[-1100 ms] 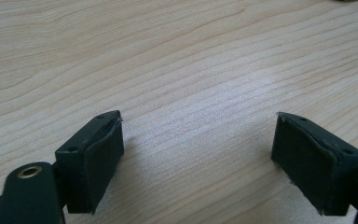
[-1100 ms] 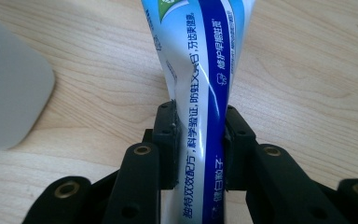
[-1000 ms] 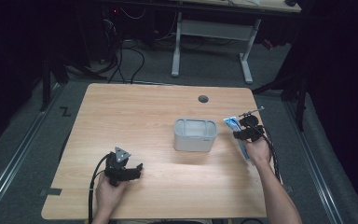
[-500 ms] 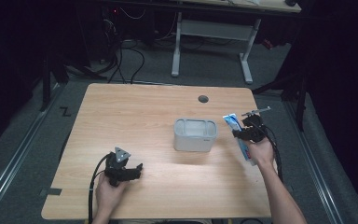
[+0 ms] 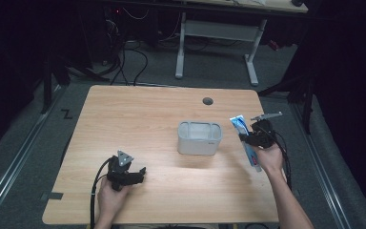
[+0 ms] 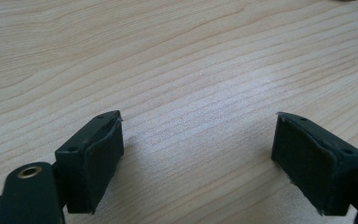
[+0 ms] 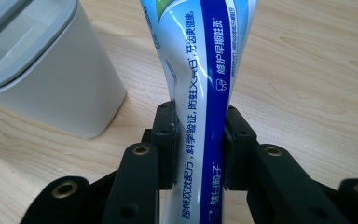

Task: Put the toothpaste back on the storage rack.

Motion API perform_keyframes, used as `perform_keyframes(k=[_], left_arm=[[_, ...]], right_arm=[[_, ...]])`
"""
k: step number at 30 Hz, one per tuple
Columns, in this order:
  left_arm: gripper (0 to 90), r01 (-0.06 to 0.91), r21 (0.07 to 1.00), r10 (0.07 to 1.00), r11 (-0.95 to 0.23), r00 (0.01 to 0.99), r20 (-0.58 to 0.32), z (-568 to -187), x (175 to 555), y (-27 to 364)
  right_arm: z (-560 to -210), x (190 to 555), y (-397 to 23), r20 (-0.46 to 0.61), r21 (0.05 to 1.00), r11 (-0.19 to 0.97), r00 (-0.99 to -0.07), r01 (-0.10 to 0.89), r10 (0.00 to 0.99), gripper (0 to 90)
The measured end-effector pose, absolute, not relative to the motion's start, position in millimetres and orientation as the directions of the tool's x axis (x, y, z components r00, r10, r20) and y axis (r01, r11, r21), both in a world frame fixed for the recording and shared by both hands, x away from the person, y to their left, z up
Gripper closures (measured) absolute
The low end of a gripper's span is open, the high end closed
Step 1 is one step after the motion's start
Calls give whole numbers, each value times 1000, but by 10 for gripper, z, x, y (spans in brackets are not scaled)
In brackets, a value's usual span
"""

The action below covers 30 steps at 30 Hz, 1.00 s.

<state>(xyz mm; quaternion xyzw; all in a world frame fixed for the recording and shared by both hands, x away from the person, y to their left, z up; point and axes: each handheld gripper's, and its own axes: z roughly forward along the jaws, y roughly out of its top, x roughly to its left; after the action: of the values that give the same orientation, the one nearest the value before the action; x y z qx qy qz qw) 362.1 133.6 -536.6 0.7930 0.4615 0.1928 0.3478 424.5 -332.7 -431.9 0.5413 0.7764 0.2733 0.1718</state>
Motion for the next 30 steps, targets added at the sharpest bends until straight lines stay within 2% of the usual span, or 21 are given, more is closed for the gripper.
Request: perform_keyframes(k=[17,30], left_arm=[[172,597,729,863,-334,504,-18,-5365,3612,1340],[173,598,730,865,-332,501,-18,-5365,3617,1340]], right_arm=[[-4239,3996,-3271,101,690,228,-403,687,909,711],[-4087,3843,-3151,100,738,240,-455,631,885,713]])
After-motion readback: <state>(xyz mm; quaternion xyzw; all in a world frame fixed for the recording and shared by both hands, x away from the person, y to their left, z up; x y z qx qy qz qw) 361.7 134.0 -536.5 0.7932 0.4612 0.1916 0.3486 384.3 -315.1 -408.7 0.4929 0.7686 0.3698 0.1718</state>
